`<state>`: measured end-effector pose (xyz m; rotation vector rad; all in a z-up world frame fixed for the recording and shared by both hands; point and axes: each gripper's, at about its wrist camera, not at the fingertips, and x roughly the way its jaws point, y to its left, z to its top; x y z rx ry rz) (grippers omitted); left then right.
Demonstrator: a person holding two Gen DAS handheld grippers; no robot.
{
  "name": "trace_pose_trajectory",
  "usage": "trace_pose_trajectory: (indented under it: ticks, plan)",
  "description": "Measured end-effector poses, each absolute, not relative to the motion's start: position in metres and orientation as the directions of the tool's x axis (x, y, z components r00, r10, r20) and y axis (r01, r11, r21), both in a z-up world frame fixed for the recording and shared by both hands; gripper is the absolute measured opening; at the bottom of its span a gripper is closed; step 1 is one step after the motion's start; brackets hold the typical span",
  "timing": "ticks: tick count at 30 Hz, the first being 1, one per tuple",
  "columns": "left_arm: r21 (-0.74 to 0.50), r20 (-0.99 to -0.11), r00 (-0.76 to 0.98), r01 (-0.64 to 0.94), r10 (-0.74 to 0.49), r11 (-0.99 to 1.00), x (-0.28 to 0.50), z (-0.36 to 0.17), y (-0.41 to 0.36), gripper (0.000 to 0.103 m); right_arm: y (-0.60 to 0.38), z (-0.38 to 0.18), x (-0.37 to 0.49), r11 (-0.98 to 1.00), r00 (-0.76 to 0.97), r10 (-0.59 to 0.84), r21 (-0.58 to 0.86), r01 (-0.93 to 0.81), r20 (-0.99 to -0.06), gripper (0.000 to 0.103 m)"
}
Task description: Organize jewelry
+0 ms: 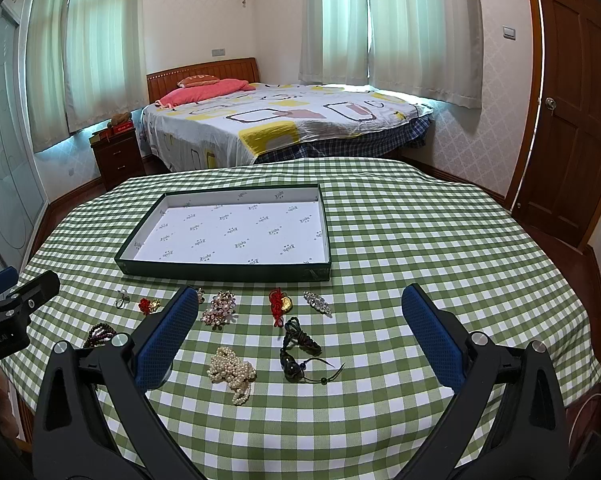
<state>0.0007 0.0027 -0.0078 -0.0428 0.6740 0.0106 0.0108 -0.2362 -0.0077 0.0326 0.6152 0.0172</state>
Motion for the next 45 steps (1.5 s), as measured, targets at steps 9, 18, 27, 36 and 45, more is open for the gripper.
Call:
trace_pose_trajectory:
  ticks: [9, 18, 27, 36, 45]
  plan:
    - [-0.028, -0.623, 0.782, -0.027, 0.004, 0.999, 0.000, -0.007, 0.002, 0.096, -0.236, -0.009, 0.011, 0.999, 0.816, 0.026, 0.036, -0.007, -0.577, 0.099]
    - [-0.026, -0.622, 0.783, -0.026, 0.004, 0.999, 0.001, -0.007, 0.003, 0.096, -0.235, -0.009, 0.012, 0.999, 0.815, 0.028, 0.035, -0.009, -0.579, 0.099]
    - [-0.027, -0.624, 0.781, -0.027, 0.004, 0.999, 0.001, -0.007, 0.003, 0.096, -0.233, -0.007, 0.014, 0.999, 0.814, 0.029, 0.035, -0.010, -0.580, 0.099]
    - [-0.027, -0.625, 0.781, -0.026, 0.003, 0.999, 0.001, -0.008, 0.003, 0.096, -0.228, -0.010, 0.012, 0.999, 0.811, 0.033, 0.035, -0.015, -0.584, 0.099]
    - [-0.018, -0.644, 0.765, -0.025, 0.008, 1.000, 0.003, -0.020, 0.007, 0.096, -0.233, -0.021, 0.017, 0.999, 0.796, 0.040, 0.042, -0.018, -0.605, 0.099]
